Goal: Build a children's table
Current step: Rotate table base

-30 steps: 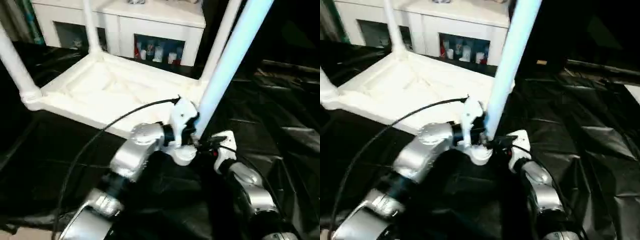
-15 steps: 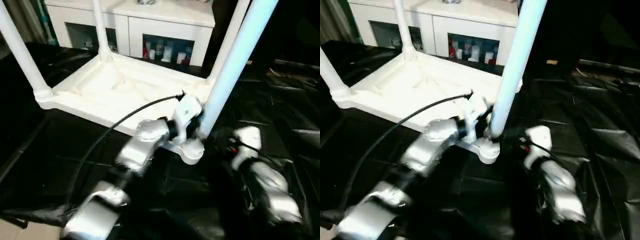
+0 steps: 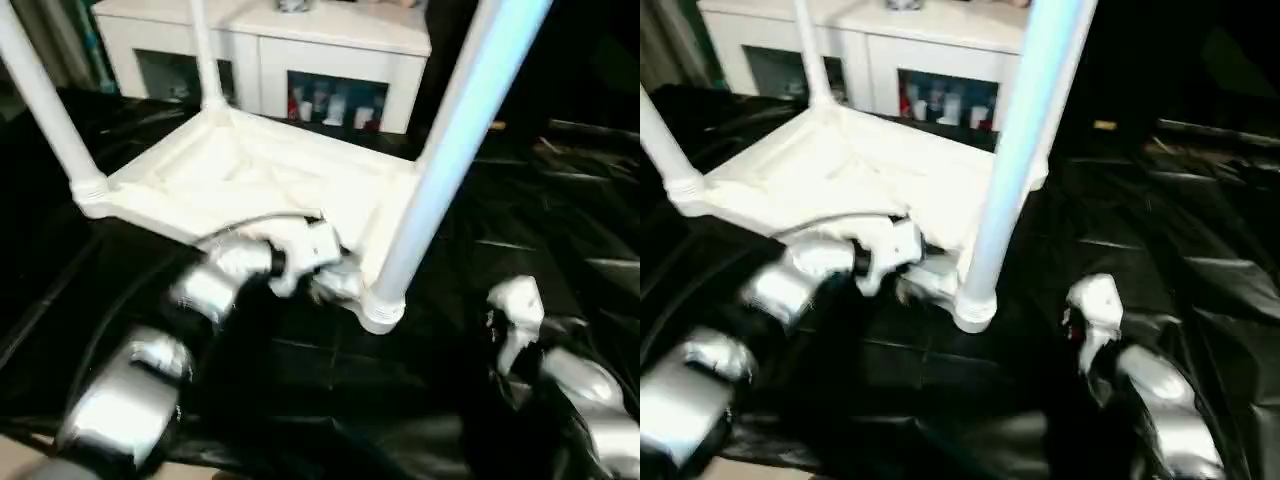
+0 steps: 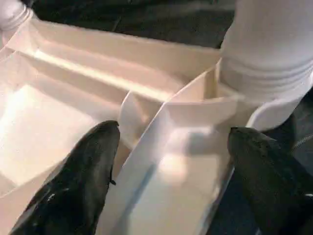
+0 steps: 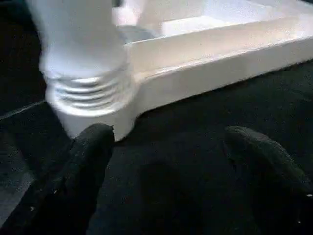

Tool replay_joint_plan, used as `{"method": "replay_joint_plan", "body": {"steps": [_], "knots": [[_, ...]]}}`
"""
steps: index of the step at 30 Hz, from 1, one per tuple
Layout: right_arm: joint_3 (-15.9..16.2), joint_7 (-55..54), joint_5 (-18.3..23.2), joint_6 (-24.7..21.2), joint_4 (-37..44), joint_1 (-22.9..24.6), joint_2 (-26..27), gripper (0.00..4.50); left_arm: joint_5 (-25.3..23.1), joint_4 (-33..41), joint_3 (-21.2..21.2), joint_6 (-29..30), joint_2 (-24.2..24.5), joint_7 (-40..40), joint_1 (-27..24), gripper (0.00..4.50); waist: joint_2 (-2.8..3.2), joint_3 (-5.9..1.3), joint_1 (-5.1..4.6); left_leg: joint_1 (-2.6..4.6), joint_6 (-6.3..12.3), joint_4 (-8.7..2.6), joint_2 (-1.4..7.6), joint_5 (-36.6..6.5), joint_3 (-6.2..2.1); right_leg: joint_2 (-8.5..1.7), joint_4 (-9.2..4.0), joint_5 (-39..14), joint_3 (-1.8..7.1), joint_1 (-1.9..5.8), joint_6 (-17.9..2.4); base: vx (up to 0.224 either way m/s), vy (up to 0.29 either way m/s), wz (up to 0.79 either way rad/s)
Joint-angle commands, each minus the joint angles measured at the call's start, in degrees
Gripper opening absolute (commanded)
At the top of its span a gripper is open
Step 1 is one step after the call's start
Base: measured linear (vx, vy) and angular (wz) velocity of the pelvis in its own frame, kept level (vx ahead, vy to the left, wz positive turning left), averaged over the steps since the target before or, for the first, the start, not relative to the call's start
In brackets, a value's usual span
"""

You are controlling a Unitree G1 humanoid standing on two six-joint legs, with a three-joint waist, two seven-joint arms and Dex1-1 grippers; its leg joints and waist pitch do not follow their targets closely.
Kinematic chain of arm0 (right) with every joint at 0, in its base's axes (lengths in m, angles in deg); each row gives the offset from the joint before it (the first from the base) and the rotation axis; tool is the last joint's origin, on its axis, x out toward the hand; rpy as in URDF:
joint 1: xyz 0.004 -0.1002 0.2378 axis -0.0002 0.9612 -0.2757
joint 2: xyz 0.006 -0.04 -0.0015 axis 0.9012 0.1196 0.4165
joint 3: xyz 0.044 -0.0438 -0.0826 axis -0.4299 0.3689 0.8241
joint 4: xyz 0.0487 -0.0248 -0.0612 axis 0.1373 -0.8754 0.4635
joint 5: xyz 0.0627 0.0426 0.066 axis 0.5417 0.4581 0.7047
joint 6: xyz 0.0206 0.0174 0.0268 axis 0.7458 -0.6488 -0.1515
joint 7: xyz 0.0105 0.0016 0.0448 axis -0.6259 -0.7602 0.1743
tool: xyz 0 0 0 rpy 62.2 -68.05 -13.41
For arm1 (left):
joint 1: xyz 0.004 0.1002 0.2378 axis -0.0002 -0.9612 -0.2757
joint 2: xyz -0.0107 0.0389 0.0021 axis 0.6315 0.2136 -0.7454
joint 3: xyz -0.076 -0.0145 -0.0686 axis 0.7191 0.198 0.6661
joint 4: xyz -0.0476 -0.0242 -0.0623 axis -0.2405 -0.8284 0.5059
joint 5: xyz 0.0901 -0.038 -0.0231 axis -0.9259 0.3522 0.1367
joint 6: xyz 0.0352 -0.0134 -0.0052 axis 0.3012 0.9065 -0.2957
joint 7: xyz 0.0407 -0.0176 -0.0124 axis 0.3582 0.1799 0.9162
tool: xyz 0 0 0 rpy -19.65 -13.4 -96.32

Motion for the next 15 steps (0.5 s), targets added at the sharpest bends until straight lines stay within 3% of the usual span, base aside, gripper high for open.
{"method": "replay_joint_plan", "body": {"steps": [1, 8, 13, 15], "knots": [[0.4, 1.0, -0.2, -1.2, 2.6, 0.7, -1.3, 3.99, -1.3, -2.0, -1.2, -0.7, 0.1, -1.7, 1.7, 3.6, 0.14, -3.98, 0.34, 0.83, 3.99, -3.68, 2.29, -10.2, -1.34, -3.89, -3.96, -1.5, 2.2, 2.92, -13.1, 0.0, 0.0, 0.0], [1.0, 1.6, -0.3, -2.0, 3.7, 1.3, -2.3, 3.99, -2.5, -8.4, -1.4, -2.7, -0.5, -9.0, 4.6, 3.01, 0.14, -3.75, 0.53, 0.96, 3.19, -3.86, 2.32, -12.6, -1.36, -4.23, -4.56, -6.6, 2.22, 2.92, -13.4, 0.0, 0.0, 0.0], [0.4, 1.5, -0.1, -2.6, 4.1, 1.0, -2.8, 3.99, -1.6, -10.6, -0.9, -3.3, -1.0, -13.0, 6.2, 2.5, 0.11, -3.87, 0.62, 0.94, 3.42, -3.79, 2.4, -11.9, -1.39, -4.31, -4.27, -4.4, 2.2, 3.03, -14.3, 0.0, 0.0, 0.0], [0.3, 1.5, -0.2, -2.9, 4.3, 1.1, -3.1, 3.99, -3.4, -12.6, -1.6, -4.6, -1.2, -11.2, 7.4, 2.39, 0.13, -3.91, 0.62, 0.94, 3.57, -3.73, 2.39, -11.8, -1.38, -4.26, -4.22, -3.7, 2.18, 3.04, -14.5, 0.0, 0.0, 0.0]]}}
